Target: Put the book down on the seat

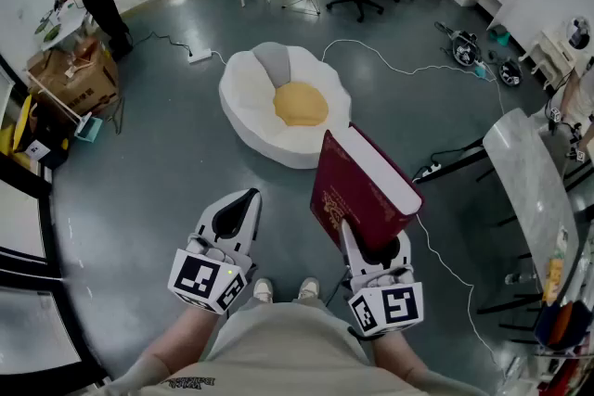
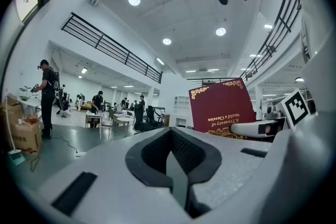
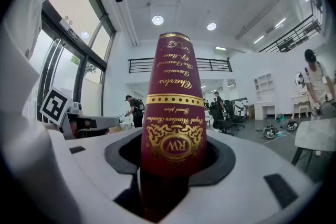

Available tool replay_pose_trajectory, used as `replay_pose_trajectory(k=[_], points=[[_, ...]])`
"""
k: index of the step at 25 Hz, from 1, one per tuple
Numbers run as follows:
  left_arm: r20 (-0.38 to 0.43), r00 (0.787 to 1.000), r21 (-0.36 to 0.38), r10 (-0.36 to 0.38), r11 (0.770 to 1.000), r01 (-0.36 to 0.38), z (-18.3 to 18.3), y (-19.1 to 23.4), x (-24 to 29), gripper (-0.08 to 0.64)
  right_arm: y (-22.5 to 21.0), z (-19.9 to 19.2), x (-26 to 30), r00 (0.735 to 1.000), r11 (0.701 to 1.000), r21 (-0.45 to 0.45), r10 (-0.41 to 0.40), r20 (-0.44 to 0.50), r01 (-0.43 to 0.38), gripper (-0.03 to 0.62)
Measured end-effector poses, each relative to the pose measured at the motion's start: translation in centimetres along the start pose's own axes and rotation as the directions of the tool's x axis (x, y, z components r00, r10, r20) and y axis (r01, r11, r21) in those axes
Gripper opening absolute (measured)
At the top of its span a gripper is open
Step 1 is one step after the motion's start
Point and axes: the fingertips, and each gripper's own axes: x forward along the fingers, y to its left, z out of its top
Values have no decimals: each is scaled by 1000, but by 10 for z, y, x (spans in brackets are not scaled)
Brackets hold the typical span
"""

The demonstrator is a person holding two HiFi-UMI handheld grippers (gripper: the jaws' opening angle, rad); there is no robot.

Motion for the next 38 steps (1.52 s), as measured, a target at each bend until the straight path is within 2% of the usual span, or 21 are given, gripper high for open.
replay_pose_trajectory(k=[12,38], points=[[-14,1000,-7,2,1000,-2,-1,0,-6,3,2,4,-1,1000,999,33,5,5,-5,229],[-31,1000,1,2,1000,-2,-9,-5,-1,3,-4,0,4,999,999,23,32,-5,-32,229]])
